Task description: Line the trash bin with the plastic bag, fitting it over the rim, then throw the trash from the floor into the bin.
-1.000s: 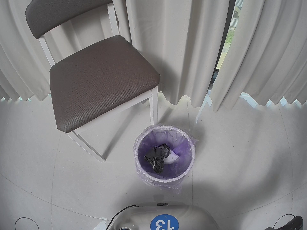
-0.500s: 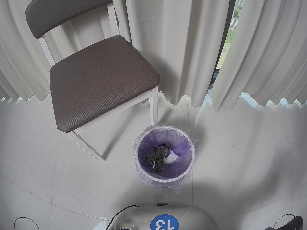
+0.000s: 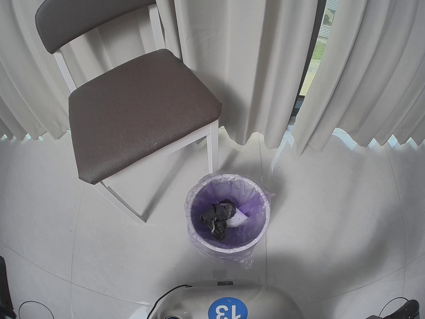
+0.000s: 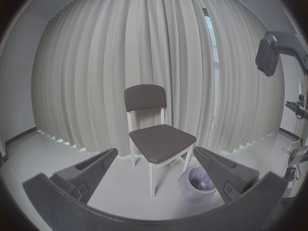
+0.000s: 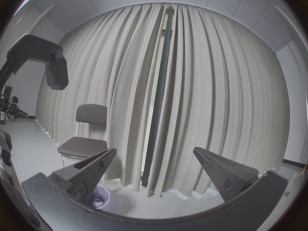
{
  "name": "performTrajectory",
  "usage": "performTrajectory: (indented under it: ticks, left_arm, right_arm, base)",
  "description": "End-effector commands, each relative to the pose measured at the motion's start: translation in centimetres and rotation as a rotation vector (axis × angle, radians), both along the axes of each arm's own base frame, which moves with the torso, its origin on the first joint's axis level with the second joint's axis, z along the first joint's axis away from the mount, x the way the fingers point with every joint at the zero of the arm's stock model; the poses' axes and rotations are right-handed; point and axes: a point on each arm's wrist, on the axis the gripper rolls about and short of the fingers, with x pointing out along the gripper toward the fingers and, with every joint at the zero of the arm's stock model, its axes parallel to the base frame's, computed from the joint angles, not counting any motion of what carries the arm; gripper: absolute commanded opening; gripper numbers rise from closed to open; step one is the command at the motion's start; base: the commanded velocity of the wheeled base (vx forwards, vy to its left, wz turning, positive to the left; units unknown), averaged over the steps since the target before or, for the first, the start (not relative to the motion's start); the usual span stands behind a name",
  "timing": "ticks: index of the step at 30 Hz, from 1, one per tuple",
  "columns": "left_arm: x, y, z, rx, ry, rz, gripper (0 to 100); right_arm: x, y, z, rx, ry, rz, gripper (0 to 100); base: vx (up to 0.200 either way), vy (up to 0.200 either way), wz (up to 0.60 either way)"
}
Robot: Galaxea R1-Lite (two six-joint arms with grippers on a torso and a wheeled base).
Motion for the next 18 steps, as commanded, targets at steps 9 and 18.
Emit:
performTrajectory:
  ticks: [9,18]
  left_arm:
    - [2.0,0.0,-4.2,-0.041,0.095,0.0,100]
    - [2.9,0.1,-6.4,-0.095,0.163,0.027,100]
  right_arm:
    - [2.0,0.0,-2.9,0.01,0.059,-0.006,100]
    - [4.0,-0.1,-6.4,0.071,0.196,-0.012,100]
  base:
    - [0.0,0.0,0.0]
    - [0.0,0.0,0.0]
